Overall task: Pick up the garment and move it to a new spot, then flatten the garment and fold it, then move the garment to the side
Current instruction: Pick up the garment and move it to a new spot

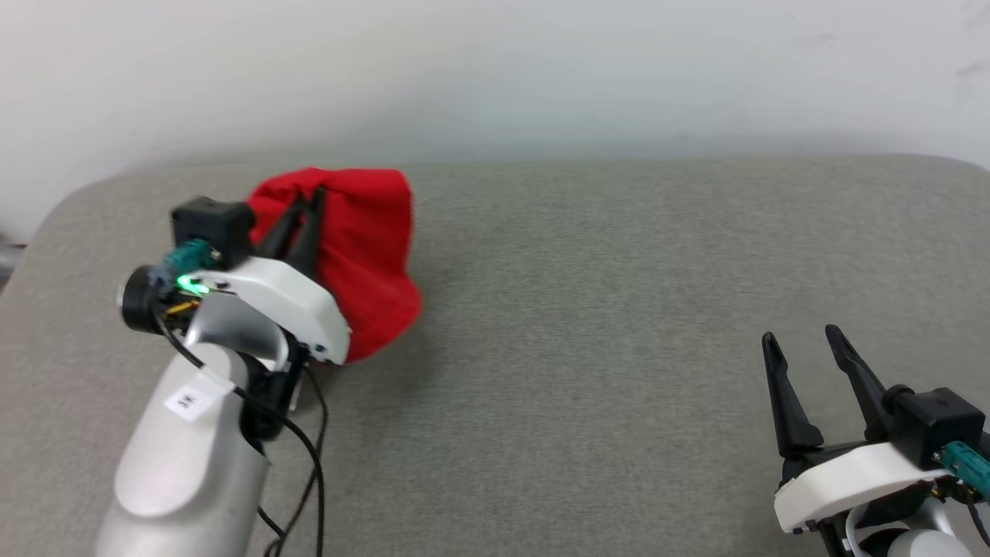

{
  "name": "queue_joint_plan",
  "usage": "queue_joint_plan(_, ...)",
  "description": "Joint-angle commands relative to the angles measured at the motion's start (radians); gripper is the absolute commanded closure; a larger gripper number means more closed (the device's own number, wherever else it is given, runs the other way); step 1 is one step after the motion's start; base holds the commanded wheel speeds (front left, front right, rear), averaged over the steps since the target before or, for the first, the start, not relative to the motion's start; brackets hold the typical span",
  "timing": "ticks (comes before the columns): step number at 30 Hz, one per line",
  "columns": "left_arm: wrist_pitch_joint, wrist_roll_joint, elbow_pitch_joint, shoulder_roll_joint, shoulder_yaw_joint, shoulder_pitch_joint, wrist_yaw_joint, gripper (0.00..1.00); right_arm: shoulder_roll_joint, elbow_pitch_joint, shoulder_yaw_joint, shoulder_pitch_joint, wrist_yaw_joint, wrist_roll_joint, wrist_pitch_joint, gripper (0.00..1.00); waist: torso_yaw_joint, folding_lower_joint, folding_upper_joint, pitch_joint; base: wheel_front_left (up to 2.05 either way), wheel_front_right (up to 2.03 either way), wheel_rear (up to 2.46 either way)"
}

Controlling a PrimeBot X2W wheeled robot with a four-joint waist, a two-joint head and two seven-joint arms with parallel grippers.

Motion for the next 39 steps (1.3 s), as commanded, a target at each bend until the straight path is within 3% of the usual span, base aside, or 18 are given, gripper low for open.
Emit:
queue_joint_plan(1,0.014,-0.004,-0.039,-0.007,-0.011,0.024,0.005,1.00,0.001,-0.006,-0.003,0.006,-0.001,0.007,0.000,0.00,-0.059,0.0002,-0.0001,-0.002,0.00,0.00,0.00)
queue_joint_plan(6,0.098,0.003,-0.201,-0.052,-0.112,0.097,-0.016,1.00,0.001,-0.011,-0.010,0.011,-0.001,0.014,-0.007,0.00,-0.119,0.0002,-0.0001,0.028,0.00,0.00,0.00)
queue_joint_plan(11,0.163,0.012,-0.265,-0.107,-0.246,0.140,-0.046,1.00,0.001,-0.015,-0.009,-0.011,-0.001,0.024,-0.014,0.00,-0.153,0.0002,-0.0001,0.085,0.00,0.00,0.00)
queue_joint_plan(13,0.193,0.015,-0.236,-0.139,-0.350,0.171,-0.063,1.00,0.002,-0.012,0.001,-0.034,-0.001,0.034,-0.028,0.00,-0.167,0.0002,-0.0001,0.138,0.00,0.00,0.00)
queue_joint_plan(23,0.208,0.015,-0.110,-0.131,-0.526,0.183,-0.087,1.00,0.001,0.021,0.009,-0.088,-0.001,0.033,-0.057,0.00,-0.149,0.0002,-0.0001,0.188,0.00,0.00,0.00)
queue_joint_plan(24,0.197,0.007,-0.105,-0.134,-0.533,0.179,-0.087,0.75,0.001,0.024,0.005,-0.088,-0.001,0.031,-0.058,0.00,-0.143,0.0002,-0.0001,0.184,0.00,0.00,0.00)
queue_joint_plan(25,0.188,0.000,-0.100,-0.136,-0.541,0.175,-0.088,0.00,0.002,0.027,0.006,-0.086,-0.001,0.035,-0.060,0.00,-0.136,0.0002,-0.0001,0.176,0.00,0.00,0.00)
queue_joint_plan(32,0.065,-0.020,-0.114,-0.141,-0.526,0.167,-0.079,0.00,0.002,0.033,-0.002,-0.053,-0.001,0.026,-0.047,0.00,-0.086,0.0002,-0.0001,0.090,0.00,0.00,0.00)
queue_joint_plan(39,-0.060,-0.021,-0.146,-0.126,-0.457,0.198,-0.019,0.00,0.001,0.026,-0.007,-0.011,-0.001,0.020,-0.017,0.00,-0.046,0.0002,-0.0001,0.013,0.00,0.00,0.00)
